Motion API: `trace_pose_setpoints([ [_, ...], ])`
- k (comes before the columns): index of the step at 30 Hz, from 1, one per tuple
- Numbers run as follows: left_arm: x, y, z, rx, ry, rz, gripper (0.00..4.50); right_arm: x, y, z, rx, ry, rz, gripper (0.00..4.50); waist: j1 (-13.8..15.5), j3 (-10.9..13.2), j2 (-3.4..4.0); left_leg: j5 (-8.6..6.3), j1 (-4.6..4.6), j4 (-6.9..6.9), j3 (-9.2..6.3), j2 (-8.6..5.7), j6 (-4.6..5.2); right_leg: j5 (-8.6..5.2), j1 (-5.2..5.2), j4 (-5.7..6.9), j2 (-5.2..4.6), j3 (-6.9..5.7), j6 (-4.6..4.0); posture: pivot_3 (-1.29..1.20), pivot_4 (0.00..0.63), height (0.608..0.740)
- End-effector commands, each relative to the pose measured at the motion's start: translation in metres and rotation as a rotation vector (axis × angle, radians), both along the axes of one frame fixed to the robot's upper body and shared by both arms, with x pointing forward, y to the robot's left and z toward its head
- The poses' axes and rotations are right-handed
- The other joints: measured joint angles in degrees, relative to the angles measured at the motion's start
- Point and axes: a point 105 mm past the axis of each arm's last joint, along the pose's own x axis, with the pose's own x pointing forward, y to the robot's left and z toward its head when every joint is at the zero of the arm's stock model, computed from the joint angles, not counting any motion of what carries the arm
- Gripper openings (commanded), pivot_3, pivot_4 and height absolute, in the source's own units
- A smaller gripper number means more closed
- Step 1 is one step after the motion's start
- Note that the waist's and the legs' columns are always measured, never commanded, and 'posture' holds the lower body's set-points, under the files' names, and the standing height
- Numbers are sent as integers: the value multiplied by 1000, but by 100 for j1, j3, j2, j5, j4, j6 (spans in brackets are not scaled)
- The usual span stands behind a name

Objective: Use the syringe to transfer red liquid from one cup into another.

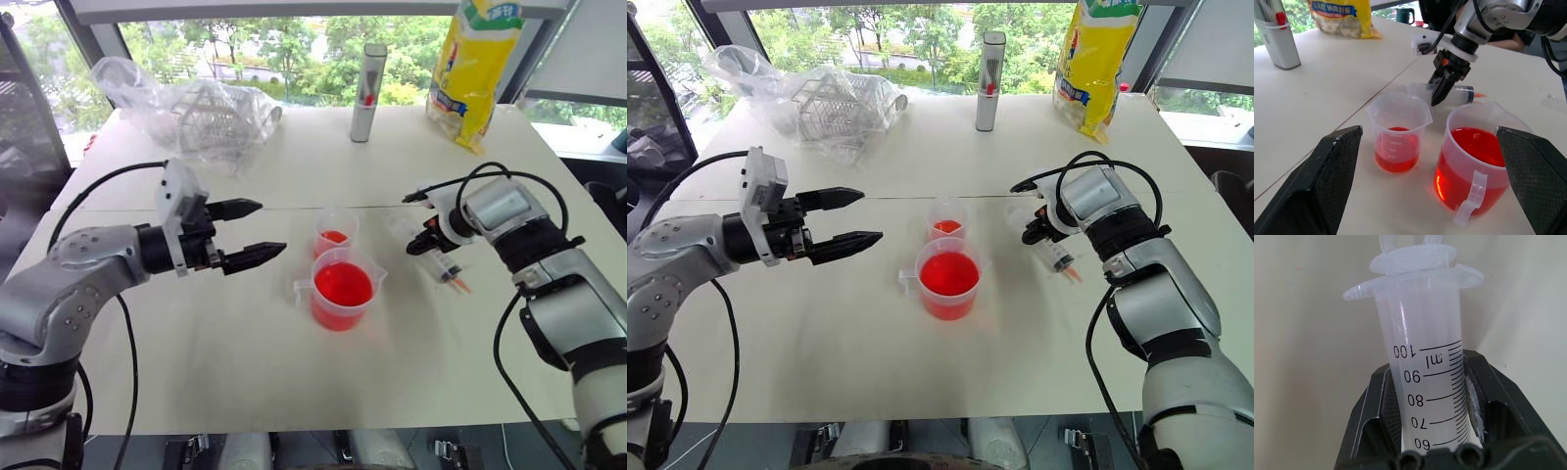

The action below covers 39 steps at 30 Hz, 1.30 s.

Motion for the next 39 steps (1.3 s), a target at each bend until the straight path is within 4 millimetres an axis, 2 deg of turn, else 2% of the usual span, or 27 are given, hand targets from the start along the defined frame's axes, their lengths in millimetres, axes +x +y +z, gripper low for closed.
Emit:
trace_pose_setpoints([
  [1,4,7,25,-60,-84,22,4500,4,5,31,11,-126,82,1373,2,1,2,0,-1,0,0,0,0,0,-1,0,0,0,0,0,150,740],
  [4,7,8,34,-96,-98,15,4500,1,22,77,129,-345,245,1373,6,2,3,0,-7,0,0,-1,0,0,-5,0,-2,-3,1,0,150,740],
  [8,9,4,43,-117,-114,-22,4500,-23,38,133,239,-641,450,1373,15,1,2,0,-6,-6,-4,-1,0,0,-4,-1,-1,-12,2,0,150,740],
  [11,10,1,54,-161,-119,-56,4500,-42,44,152,293,-735,513,1373,15,1,1,0,-4,-4,-10,0,0,0,2,-1,1,-15,2,0,150,740],
  [13,11,-1,58,-161,-128,-84,4500,-57,57,170,405,-840,567,1373,8,0,-1,0,-2,0,-11,1,0,0,8,0,0,-15,2,0,150,740],
  [17,15,-8,68,-139,-145,-154,4500,-113,83,201,790,-956,739,1373,4,0,1,0,7,-1,-7,2,-1,0,10,9,5,-15,2,0,150,740],
  [18,15,-10,71,-138,-149,-174,4500,-120,86,203,851,-961,756,1373,9,0,1,1,6,0,-12,3,-2,0,11,10,5,-15,2,0,150,740],
  [23,15,-21,80,-116,-166,-257,4500,-129,100,198,1078,-974,705,1373,5,-3,-3,1,9,5,-11,4,-2,0,19,10,-1,-17,2,0,150,740],
  [26,13,-28,84,-100,-171,-308,4500,-127,108,174,1097,-915,682,1373,9,-3,-3,1,8,4,-8,1,-2,0,18,12,-3,-16,2,0,150,740],
  [32,11,-34,88,-81,-176,-364,4500,-125,114,151,1092,-890,674,1373,0,-2,-1,1,5,4,-9,-1,-2,0,12,11,5,-16,2,0,150,740],
  [34,9,-42,88,-59,-181,-402,4500,-120,118,129,1071,-868,660,1373,6,-2,-2,1,6,3,-11,-1,-2,0,13,12,7,-16,2,0,150,740],
  [39,5,-55,88,-49,-175,-469,4500,-118,124,101,1025,-860,661,1373,6,-2,-2,1,4,6,-10,-3,-2,-1,14,11,8,-17,2,0,150,740],
])
